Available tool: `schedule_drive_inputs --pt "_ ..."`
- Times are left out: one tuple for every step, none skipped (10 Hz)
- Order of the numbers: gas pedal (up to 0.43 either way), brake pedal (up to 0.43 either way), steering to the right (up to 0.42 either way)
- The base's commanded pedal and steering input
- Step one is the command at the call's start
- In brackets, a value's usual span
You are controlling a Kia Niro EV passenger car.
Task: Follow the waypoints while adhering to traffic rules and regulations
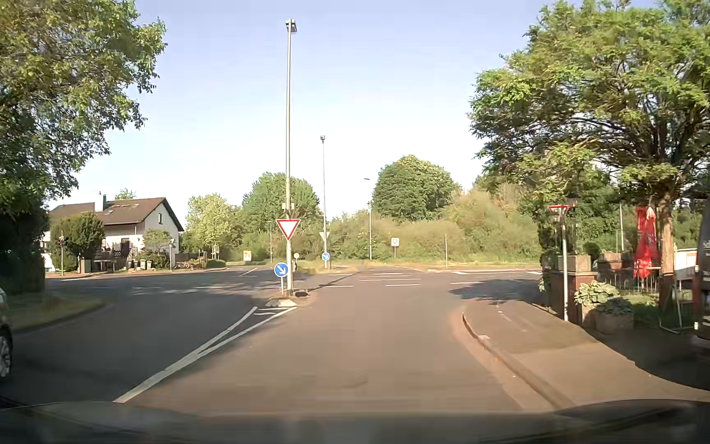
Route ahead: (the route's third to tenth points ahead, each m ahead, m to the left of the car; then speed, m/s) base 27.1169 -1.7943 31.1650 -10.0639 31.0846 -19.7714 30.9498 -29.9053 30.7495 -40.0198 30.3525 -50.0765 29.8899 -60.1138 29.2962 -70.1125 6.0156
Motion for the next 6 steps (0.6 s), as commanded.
schedule_drive_inputs --pt "0.157 0.0 0.016" --pt "0.118 0.0 0.016" --pt "0.067 0.006 0.017" --pt "0.059 0.0 0.025" --pt "0.059 0.0 0.033" --pt "0.059 0.0 0.041"
